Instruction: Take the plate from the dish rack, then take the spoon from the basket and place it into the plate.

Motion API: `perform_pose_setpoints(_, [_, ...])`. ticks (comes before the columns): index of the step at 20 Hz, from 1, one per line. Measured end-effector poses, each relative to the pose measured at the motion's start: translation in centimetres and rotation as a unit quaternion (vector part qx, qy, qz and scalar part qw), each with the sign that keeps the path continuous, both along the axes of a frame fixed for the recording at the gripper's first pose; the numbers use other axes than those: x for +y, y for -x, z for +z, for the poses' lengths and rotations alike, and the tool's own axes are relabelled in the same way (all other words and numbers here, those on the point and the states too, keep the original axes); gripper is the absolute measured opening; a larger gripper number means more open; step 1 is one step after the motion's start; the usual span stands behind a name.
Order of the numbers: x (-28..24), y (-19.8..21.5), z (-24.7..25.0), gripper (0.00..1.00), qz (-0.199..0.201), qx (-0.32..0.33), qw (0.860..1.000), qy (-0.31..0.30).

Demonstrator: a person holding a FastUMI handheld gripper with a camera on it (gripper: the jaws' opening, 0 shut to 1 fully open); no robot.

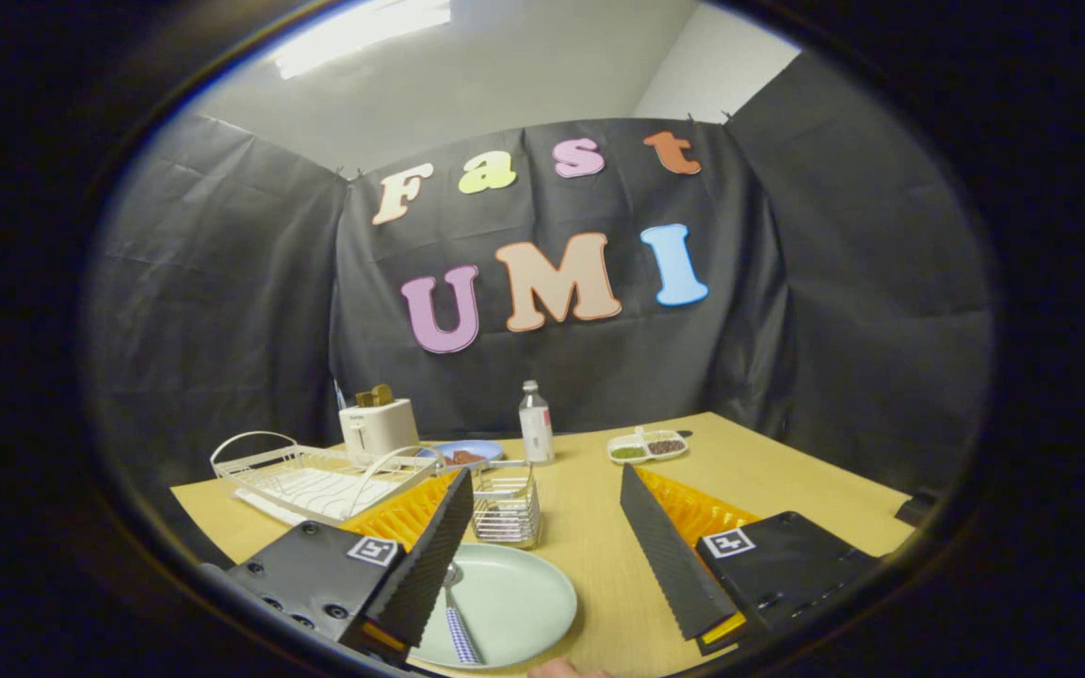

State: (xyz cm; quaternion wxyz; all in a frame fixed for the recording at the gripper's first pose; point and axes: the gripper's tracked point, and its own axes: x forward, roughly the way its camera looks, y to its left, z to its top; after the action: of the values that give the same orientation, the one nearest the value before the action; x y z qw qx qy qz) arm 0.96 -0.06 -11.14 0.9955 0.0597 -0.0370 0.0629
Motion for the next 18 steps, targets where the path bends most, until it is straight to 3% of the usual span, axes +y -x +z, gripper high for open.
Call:
perform_pose_setpoints(7, [-1.0,-0.9,3.5,1.0,-0.029,-0.015,0.996,0.08])
perform_pose_setpoints(18, [-2.4,-2.8,4.6,1.0,-0.027,0.025,0.999,0.015])
